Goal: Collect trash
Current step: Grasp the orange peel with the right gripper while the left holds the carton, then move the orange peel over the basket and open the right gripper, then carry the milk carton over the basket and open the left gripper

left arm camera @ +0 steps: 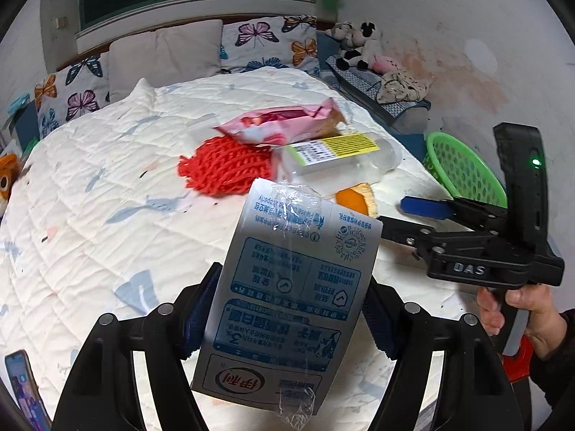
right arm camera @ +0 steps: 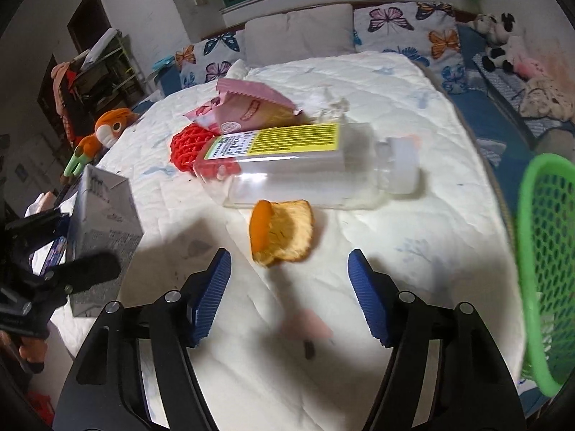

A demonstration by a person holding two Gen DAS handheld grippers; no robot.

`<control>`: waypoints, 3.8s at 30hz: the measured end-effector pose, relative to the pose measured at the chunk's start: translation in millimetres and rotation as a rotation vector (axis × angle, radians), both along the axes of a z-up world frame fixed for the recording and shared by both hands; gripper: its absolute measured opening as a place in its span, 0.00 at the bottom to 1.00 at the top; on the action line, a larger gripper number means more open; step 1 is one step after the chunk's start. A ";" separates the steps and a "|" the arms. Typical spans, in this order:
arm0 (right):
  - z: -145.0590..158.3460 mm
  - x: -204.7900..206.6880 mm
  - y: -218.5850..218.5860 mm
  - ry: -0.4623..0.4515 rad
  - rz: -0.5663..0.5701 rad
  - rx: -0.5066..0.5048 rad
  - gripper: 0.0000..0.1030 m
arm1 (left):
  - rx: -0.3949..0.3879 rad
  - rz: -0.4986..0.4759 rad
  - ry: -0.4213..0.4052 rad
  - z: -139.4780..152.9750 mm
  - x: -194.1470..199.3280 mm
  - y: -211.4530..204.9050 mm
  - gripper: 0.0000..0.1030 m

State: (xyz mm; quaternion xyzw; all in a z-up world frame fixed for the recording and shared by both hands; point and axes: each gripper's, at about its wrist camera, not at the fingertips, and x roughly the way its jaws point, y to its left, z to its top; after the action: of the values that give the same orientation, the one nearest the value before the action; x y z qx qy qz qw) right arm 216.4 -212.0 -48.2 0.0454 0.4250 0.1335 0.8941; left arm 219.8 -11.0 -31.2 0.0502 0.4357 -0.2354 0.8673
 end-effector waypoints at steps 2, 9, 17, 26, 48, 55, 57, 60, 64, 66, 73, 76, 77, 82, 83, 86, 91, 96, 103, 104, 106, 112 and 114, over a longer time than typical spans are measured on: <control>-5.6 7.9 5.2 0.011 -0.001 -0.015 0.63 | -0.007 0.009 0.006 -1.0 0.5 4.6 0.68; -12.9 21.2 15.3 0.011 -0.007 -0.061 0.53 | -0.011 0.020 0.024 -8.5 1.6 10.8 0.68; -13.4 18.8 23.3 -0.015 0.016 -0.104 0.36 | -0.025 0.020 0.026 -8.7 1.6 11.0 0.68; 1.4 -5.6 8.2 -0.034 -0.010 -0.054 0.32 | -0.038 -0.005 0.036 -9.7 -2.1 -1.1 0.68; 28.1 -61.7 -116.6 -0.061 -0.254 -0.109 0.32 | -0.041 -0.180 0.020 5.9 -1.2 -125.4 0.68; 24.1 -73.7 -173.4 -0.036 -0.368 -0.129 0.33 | -0.022 -0.232 0.013 13.0 7.7 -174.7 0.68; 21.9 -75.8 -185.5 -0.025 -0.392 -0.135 0.33 | -0.016 -0.245 0.008 15.2 9.9 -188.2 0.68; 17.4 -79.1 -200.8 -0.008 -0.418 -0.138 0.34 | -0.017 -0.262 0.005 18.6 14.4 -206.3 0.68; 13.0 -83.9 -214.3 0.003 -0.447 -0.129 0.35 | -0.018 -0.280 0.008 20.2 17.1 -230.5 0.68; 11.5 -86.6 -219.6 0.007 -0.455 -0.121 0.38 | -0.014 -0.293 0.006 20.5 17.8 -242.1 0.68; 16.4 -100.8 -231.5 -0.010 -0.479 -0.106 0.47 | -0.011 -0.319 0.014 19.2 17.3 -273.7 0.68; 20.2 -109.1 -233.3 -0.020 -0.482 -0.099 0.48 | -0.007 -0.330 0.017 17.5 18.4 -288.5 0.68; 21.1 -111.8 -233.2 -0.024 -0.483 -0.098 0.49 | -0.007 -0.332 0.020 16.4 18.7 -292.9 0.68; 25.0 -127.2 -237.0 -0.038 -0.497 -0.101 0.50 | 0.004 -0.352 0.034 9.4 20.0 -315.3 0.68; 25.2 -129.9 -238.2 -0.039 -0.501 -0.097 0.50 | 0.010 -0.355 0.036 7.8 19.9 -320.4 0.68; 26.1 -136.5 -241.5 -0.041 -0.509 -0.086 0.51 | 0.013 -0.364 0.039 4.8 20.0 -328.8 0.68; 24.5 -144.9 -245.4 -0.038 -0.520 -0.080 0.53 | 0.015 -0.375 0.059 -0.8 18.4 -340.2 0.69; 22.5 -150.1 -244.1 -0.033 -0.520 -0.071 0.54 | 0.006 -0.374 0.060 0.5 15.7 -344.1 0.80; 29.2 -154.3 -234.5 -0.051 -0.502 -0.069 0.54 | -0.007 -0.351 0.034 10.6 10.9 -325.6 0.81; 29.9 -154.6 -232.8 -0.054 -0.498 -0.069 0.54 | -0.010 -0.339 0.025 13.3 10.4 -318.0 0.81; 32.8 -154.2 -227.0 -0.062 -0.484 -0.067 0.56 | -0.009 -0.319 0.010 16.7 10.9 -305.8 0.81; 39.9 -145.7 -205.4 -0.078 -0.432 -0.069 0.58 | -0.023 -0.225 -0.017 24.8 17.0 -251.1 0.81; 41.7 -141.9 -196.3 -0.083 -0.413 -0.071 0.59 | -0.030 -0.187 -0.024 26.7 20.9 -230.1 0.81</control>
State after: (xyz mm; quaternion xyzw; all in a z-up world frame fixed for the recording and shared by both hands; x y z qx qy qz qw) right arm 74.5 -408.3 -6.5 0.0942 0.3738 -0.0659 0.9204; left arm 240.7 -241.1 -4.5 0.0804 0.4152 -0.3212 0.8473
